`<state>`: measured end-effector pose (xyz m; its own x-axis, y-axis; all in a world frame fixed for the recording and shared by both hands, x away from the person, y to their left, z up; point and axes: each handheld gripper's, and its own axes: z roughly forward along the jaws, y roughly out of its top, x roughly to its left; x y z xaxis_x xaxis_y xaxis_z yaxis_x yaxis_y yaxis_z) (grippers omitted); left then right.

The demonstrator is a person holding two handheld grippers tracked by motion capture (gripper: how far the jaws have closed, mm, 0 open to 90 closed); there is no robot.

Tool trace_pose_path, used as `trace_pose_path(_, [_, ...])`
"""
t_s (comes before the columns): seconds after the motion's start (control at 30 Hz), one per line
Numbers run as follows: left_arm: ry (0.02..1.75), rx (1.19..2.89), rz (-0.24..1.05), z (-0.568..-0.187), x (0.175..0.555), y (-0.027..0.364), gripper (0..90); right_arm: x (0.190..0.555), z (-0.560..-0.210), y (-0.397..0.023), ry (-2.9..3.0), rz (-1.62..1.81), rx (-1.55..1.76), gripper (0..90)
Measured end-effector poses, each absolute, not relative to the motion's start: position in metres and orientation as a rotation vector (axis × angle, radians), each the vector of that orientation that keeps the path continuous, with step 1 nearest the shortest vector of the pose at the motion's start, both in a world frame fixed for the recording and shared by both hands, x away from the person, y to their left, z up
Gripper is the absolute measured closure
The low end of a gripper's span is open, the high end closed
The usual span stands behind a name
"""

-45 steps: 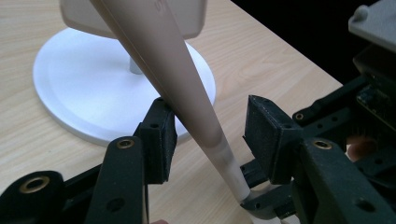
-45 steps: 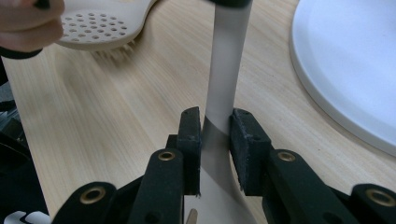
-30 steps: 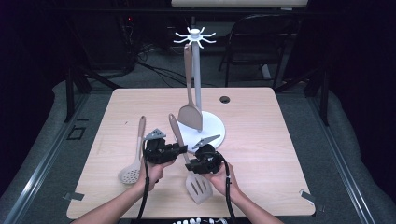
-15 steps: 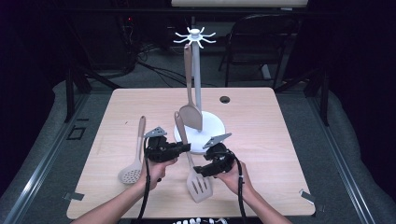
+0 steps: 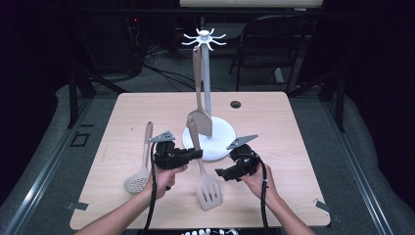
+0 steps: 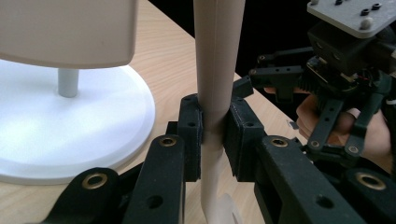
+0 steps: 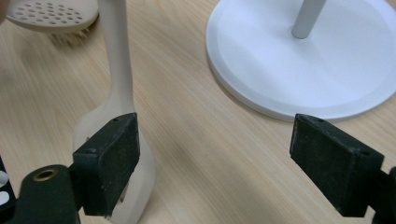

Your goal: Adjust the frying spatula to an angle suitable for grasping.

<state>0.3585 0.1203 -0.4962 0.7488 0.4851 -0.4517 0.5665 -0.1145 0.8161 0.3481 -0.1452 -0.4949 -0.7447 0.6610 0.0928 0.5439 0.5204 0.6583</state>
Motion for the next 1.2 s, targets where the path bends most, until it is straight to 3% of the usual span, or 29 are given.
trace_pose_path(0.53, [0.754, 1.76, -0.067, -0.482, 0.355, 0.12, 77.8, 0.342, -0.494, -0.173, 2.512, 0.977, 1.044, 14.1])
trace_pose_path(1.2, [0.664, 1.796, 0.017, -0.456, 0.353, 0.121, 77.8, 0.345, -0.495, -0.174, 2.511, 0.942, 1.035, 14.4])
